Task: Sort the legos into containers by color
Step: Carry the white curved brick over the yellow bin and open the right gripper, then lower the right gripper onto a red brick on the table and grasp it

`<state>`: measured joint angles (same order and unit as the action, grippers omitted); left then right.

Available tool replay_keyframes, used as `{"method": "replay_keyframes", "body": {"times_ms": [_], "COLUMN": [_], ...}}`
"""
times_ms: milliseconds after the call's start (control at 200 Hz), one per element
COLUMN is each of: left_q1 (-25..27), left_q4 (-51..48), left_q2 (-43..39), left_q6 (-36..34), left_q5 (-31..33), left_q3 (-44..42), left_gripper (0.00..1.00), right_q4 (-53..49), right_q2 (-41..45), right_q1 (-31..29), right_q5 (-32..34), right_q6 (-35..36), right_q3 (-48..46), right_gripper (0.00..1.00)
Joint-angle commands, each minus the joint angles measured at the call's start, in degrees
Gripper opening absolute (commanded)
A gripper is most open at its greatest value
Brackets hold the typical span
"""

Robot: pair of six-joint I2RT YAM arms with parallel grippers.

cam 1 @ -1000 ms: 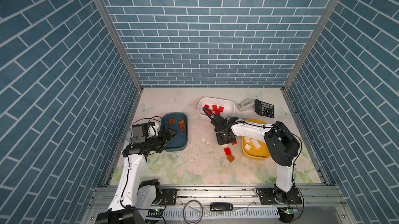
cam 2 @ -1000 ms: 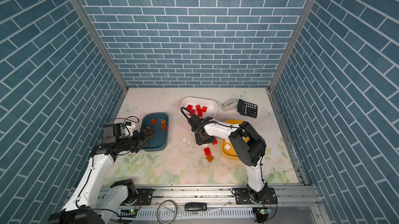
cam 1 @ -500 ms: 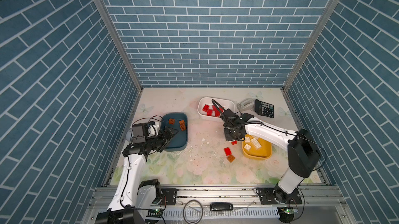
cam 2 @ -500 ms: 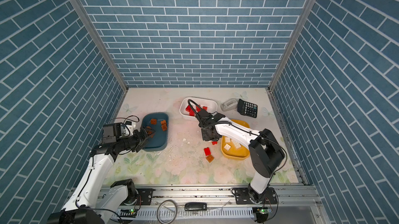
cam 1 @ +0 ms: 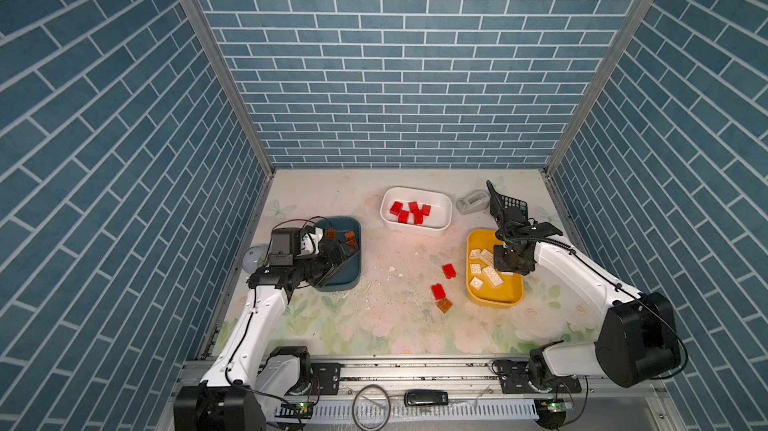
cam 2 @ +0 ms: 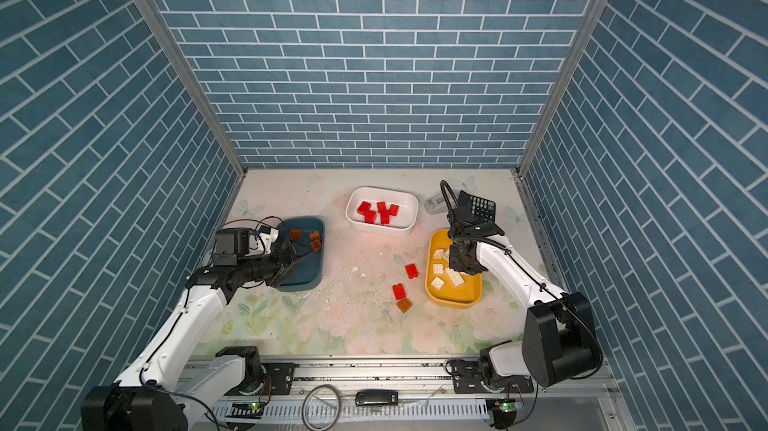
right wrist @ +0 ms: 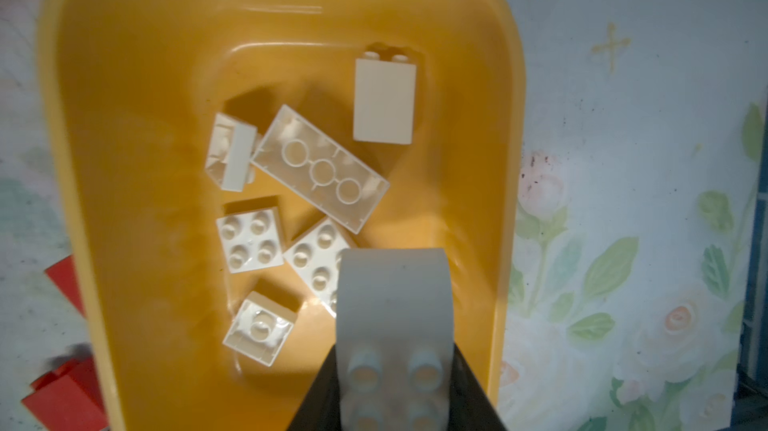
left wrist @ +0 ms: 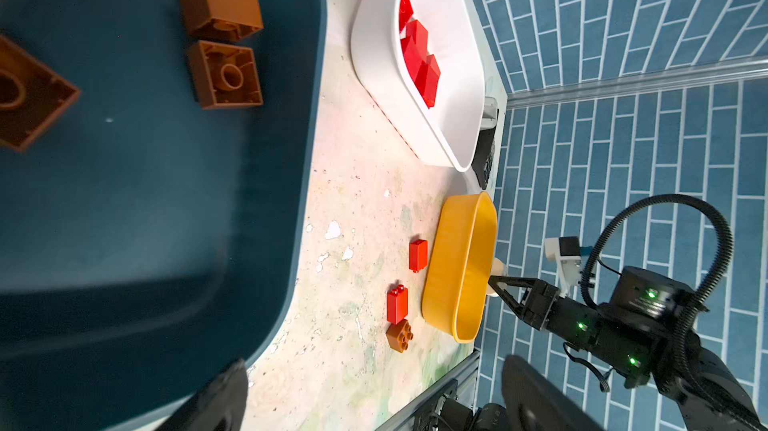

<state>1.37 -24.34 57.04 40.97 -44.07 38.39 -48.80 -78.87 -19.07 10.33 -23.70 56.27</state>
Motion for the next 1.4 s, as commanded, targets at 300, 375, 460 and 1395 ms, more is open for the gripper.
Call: {"method": "replay_keyframes", "body": {"times_ms": [300, 375, 460, 1395], "left_q1": [2.3, 2.3, 2.3, 2.3], "left_q4": [1.3, 0.7, 0.4, 0.2], "left_q2": [2.7, 2.8, 2.8, -1.2], "left_q6": [0.5, 0.2, -0.2, 0.5], "left_q5": [0.4, 0.4, 0.4, 0.6], "left_q3": [5.3, 5.7, 5.8, 2.1], "left_gripper": [0.97, 0.97, 0.97, 0.97], "right_q4": [7.2, 6.2, 4.8, 5.0], "right_q2": [-7.1, -6.9, -5.4, -20.5], "right_q1": [6.0, 6.1, 5.7, -23.5], "right_q5": [-3.6, -4.4, -7.3, -1.3], "right_q6": [8.8, 9.1, 8.7, -5.4], "right_q3": [0.5, 1.9, 3.3, 15.0], "right_gripper": [0.47, 0.56, 0.59, 0.63]}}
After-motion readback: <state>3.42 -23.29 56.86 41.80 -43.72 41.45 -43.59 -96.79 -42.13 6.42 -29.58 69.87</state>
